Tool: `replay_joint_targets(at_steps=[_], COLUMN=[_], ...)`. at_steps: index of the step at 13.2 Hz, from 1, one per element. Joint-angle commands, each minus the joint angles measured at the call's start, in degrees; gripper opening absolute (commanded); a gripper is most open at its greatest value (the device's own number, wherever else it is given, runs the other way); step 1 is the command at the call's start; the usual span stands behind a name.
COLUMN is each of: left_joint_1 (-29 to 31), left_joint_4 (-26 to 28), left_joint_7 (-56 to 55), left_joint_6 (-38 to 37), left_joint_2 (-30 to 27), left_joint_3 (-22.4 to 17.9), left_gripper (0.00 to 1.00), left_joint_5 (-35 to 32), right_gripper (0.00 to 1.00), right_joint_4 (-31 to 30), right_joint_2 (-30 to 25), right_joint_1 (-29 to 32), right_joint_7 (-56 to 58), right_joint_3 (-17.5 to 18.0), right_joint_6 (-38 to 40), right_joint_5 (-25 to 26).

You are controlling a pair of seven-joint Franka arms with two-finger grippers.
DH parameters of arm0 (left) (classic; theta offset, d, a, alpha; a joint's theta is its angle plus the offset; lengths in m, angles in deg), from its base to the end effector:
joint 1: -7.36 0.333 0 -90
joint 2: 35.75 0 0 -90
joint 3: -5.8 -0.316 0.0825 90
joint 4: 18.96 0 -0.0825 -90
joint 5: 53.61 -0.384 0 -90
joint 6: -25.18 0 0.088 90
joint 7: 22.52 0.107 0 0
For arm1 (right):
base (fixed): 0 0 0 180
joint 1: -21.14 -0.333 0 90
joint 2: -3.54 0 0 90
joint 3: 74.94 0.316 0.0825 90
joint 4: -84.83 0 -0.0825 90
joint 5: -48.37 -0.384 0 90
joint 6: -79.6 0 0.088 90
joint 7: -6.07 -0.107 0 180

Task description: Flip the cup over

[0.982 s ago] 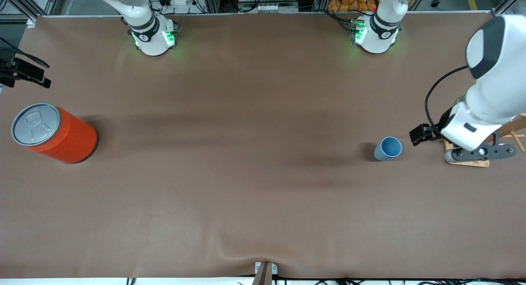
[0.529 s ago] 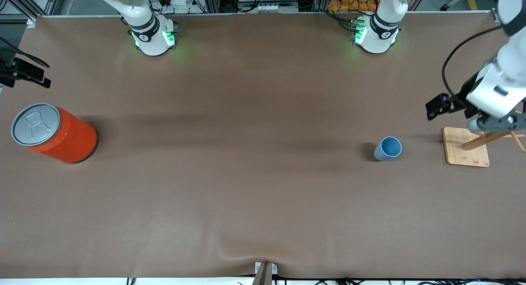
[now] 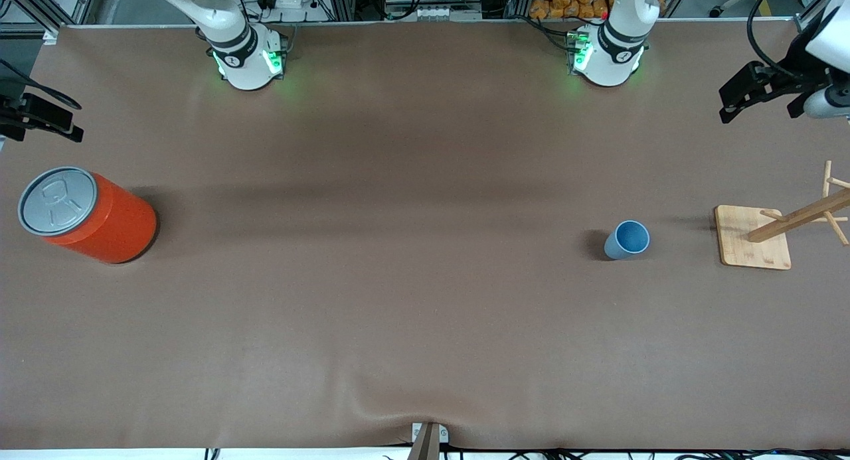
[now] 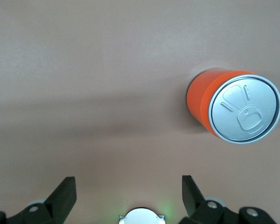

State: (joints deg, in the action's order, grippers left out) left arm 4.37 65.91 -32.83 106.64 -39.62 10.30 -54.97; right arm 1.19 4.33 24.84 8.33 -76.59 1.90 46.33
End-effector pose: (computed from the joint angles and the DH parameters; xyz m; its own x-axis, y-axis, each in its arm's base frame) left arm 0.5120 -0.0663 0.6890 0.9985 0.0528 0.0129 0.0531 -0.9982 -0.0269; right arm 0.5340 -0.0455 0.6507 0.9922 -0.0458 -0.1156 -0.0506 -0.9979 -0.0396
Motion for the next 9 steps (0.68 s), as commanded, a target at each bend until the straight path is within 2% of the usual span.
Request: replay_joint_targets(at_steps=[1, 4, 6, 9], left_joint_1=[0.53, 0.61, 0.61, 0.61], left_joint_4=[0.47, 1.00, 0.91, 1.18], left_joint_7=[5.11, 5.57, 8.72, 8.65], left_joint_6=[0.01, 0.19, 0.37, 1.59], left_joint_2=[0.01, 0.97, 0.98, 2.03], left_joint_3=[-2.47, -3.27, -5.19, -5.29], left_gripper=[1.00, 1.00, 1.00, 1.00], left_joint_5=[2.59, 1.63, 1.18, 1.89], right_gripper=[1.00, 1.00, 1.00, 1.00], right_joint_4=[0.40, 0.40, 0.40, 0.40], right_joint_2=[-0.09, -0.09, -0.09, -0.09], right_joint_1=[0.87, 0.86, 0.95, 0.78], right_joint_7=[0.28, 0.28, 0.28, 0.28], right_joint_3=[0.51, 0.51, 0.51, 0.51], right_joint_6=[0.53, 0.62, 0.53, 0.53], right_joint_5=[-0.77, -0.77, -0.77, -0.85])
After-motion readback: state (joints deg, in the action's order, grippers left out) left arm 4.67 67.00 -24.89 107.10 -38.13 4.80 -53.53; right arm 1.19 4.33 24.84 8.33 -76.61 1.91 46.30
